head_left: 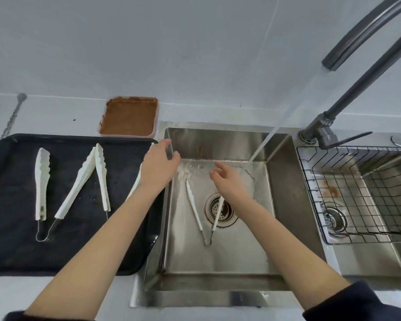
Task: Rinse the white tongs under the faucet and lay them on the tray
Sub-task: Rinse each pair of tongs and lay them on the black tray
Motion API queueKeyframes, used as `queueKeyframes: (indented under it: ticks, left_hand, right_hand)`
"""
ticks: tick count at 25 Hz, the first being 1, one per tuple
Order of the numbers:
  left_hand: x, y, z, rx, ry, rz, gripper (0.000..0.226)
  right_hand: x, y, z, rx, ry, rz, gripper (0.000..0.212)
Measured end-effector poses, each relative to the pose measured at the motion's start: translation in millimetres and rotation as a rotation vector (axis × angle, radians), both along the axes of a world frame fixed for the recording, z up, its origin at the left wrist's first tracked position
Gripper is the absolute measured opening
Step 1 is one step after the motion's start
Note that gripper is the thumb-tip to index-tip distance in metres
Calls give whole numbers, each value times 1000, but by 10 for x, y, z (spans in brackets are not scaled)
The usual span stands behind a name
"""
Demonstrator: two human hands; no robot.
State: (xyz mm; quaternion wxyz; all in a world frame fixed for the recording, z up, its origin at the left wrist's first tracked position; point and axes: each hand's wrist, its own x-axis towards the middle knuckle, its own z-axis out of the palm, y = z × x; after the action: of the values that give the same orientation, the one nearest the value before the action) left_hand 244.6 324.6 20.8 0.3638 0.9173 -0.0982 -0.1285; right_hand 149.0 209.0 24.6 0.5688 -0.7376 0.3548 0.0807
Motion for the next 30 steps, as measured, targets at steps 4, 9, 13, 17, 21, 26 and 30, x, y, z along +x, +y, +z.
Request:
queueKeyframes:
  ticks: [4, 9, 13, 17, 21, 26, 30]
  left_hand:
    - [-126, -271, -211, 2, 79, -76, 47]
    - [-170, -453, -600, 100, 177, -143, 47]
    - [-242, -470, -949, 153, 308, -142, 49]
    - [-339, -489, -1284, 214, 481, -55, 51]
    - [-408, -492, -1562, 273, 573, 34, 45]
    - [-452, -533, -1729, 217, 668, 159, 38]
    - [-455, -544, -1768, 126, 722, 249, 33]
  right_hand:
    - [-75, -236, -242, 8, 78, -32, 49]
    - [-86, -391, -614, 29, 190, -56, 48]
    - [-75, -407, -942, 28, 305, -34, 48]
    - [-74, -407, -1229, 47, 407, -36, 40]
    - [-95, -415, -1463, 53, 501, -43, 43]
    - [-111, -409, -1716, 107, 536, -30, 48]
    - [-115, -375, -1837, 175, 495, -64, 47]
